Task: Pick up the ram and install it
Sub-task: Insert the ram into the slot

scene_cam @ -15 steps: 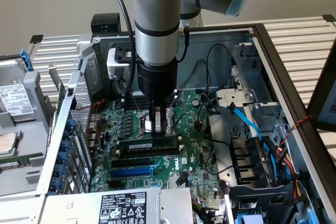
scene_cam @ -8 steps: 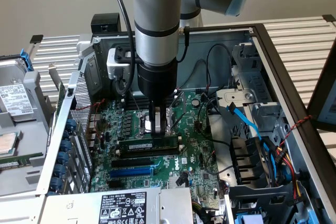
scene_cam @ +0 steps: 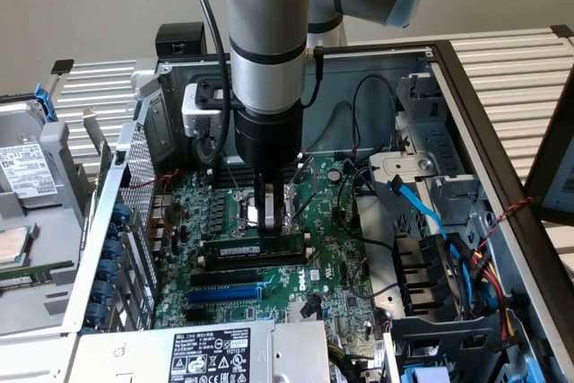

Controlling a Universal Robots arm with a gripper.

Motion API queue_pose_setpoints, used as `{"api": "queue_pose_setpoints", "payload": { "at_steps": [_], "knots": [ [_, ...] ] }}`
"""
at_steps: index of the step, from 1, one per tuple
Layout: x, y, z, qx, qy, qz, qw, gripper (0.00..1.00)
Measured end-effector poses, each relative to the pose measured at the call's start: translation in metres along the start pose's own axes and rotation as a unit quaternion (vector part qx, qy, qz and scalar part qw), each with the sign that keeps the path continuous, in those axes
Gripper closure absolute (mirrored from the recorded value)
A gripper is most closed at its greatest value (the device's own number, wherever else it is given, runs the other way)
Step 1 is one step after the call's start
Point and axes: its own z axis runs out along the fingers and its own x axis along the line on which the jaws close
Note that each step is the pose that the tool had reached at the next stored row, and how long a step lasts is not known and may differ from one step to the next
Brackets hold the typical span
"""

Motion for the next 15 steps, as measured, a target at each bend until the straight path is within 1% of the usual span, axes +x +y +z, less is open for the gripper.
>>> {"api": "queue_pose_setpoints", "payload": {
  "at_steps": [15],
  "knots": [
    [0.0, 0.0001, 0.0009, -0.0004, -0.0001, 0.0, 1.0, 0.88]
  ]
}}
